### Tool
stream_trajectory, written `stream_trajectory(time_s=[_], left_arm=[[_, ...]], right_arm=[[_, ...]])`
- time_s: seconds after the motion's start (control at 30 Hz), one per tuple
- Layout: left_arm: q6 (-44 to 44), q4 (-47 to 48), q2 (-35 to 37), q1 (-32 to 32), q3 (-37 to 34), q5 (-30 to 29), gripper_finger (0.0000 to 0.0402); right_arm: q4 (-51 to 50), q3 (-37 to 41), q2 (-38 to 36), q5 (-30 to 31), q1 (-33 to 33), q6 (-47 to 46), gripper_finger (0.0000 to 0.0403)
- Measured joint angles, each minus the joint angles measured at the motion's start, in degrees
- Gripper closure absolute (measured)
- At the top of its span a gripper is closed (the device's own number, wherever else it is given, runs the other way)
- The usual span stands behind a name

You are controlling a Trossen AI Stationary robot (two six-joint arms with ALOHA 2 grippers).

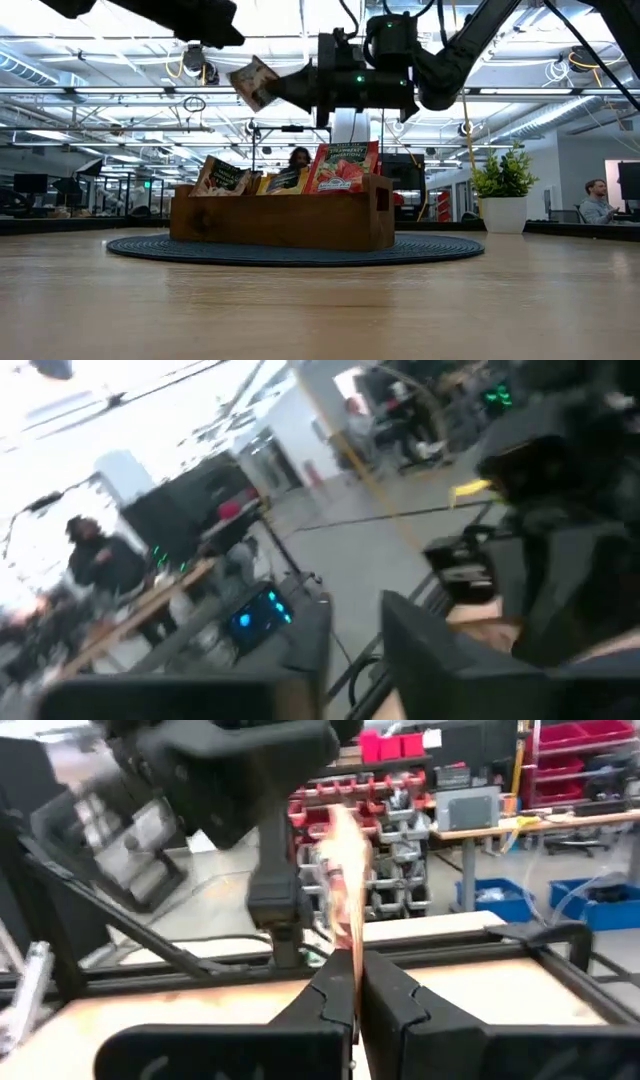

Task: Pick & Place Tea
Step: Put the brown tea bag into the left section of the wooden organizer

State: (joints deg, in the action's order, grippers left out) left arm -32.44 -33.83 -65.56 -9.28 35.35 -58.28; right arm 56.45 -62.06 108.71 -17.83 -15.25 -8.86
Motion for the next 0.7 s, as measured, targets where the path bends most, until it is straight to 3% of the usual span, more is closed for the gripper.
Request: stream_trajectory(time_s=[0.17, 0.23, 0.37, 0.5, 0.6, 0.7], left_arm=[[2.00, 0.12, 2.57, -0.07, -0.11, -7.63, 0.0187], [-0.40, 0.03, 4.23, -0.02, -0.11, -13.02, 0.0138], [-1.05, 0.69, 5.82, 0.39, -0.11, -20.37, 0.0064], [1.79, 4.70, 6.93, 1.42, -0.11, -22.52, 0.0023], [4.59, 8.93, 6.90, 2.35, -0.11, -22.55, 0.0009], [7.65, 12.04, 6.90, 2.96, -0.11, -22.60, 0.0005]], right_arm=[[-0.93, -0.03, -0.11, 1.41, 0.05, 1.02, 0.0403], [-6.78, -1.23, -0.78, 0.23, 0.31, 1.08, 0.0403], [-37.91, -12.91, -4.08, 0.56, 3.41, 8.22, 0.0403], [-73.76, -31.50, -2.08, 14.92, 10.28, 20.92, 0.0403], [-93.46, -44.65, 2.89, 19.35, 13.49, 22.26, 0.0403], [-102.76, -53.12, 8.48, 22.48, 14.34, 20.46, 0.0403]])
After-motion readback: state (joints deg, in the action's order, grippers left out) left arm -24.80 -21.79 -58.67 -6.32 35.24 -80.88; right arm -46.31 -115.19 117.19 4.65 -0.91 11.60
